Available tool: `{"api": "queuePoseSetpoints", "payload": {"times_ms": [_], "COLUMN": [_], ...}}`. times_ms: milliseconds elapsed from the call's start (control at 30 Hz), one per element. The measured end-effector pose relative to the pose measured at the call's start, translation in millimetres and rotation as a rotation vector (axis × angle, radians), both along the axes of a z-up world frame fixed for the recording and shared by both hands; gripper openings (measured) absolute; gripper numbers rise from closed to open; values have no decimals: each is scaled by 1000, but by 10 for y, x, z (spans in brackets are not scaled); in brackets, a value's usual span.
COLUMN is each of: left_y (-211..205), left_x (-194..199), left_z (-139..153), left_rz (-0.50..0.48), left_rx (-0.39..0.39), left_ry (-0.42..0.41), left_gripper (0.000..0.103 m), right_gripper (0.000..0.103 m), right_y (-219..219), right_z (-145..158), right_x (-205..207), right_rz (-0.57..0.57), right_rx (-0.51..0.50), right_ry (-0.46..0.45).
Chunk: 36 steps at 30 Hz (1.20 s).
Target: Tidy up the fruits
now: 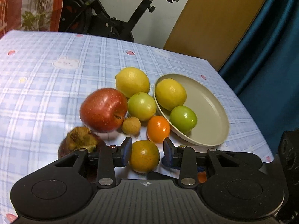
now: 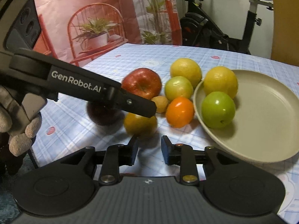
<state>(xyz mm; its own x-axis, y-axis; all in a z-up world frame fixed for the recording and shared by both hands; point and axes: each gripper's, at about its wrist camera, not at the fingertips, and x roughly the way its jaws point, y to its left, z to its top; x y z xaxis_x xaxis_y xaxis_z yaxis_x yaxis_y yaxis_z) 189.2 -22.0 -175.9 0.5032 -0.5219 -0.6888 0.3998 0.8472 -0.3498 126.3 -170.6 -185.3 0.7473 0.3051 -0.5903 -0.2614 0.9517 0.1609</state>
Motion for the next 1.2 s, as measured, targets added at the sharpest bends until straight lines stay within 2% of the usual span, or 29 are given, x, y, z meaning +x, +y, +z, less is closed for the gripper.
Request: {"api": "queuePoseSetpoints", "payload": {"times_ms": [100,400,667,867,967,1067,1200], "left_y": [-32,-169,-184,-121,-104,-143,-201], "left_x": [-39,-137,-177,-143,-114,-58,-12], "left_z": [-18,-1,-55,-90,-27,-31,-127], "left_rz": [-11,-51,-67,-35,-34,-52,-60], "left_rx": [-4,31,9,-16,-40,-27,-18], "left_ry": [0,-48,-25,-17,-42,-43,-5], "left_gripper": [38,38,38,38,46,46,44], "right_gripper": [40,42,44,46,46,46,46], "right_y": [59,37,-21,-30,-41,-40,-61], "right_z": [3,-28,-29,-26,-24,-26,-28], "right_x": [-16,-46,-56,-72,-61,-59,-73], "right_rz": [11,-24,-72,-79,-79,-79,-81], "right_rx": [-27,-26,-17,-22,-12,-10,-3], "right_ry": [-13,-14,-22,-33,-37,-38,-37]}}
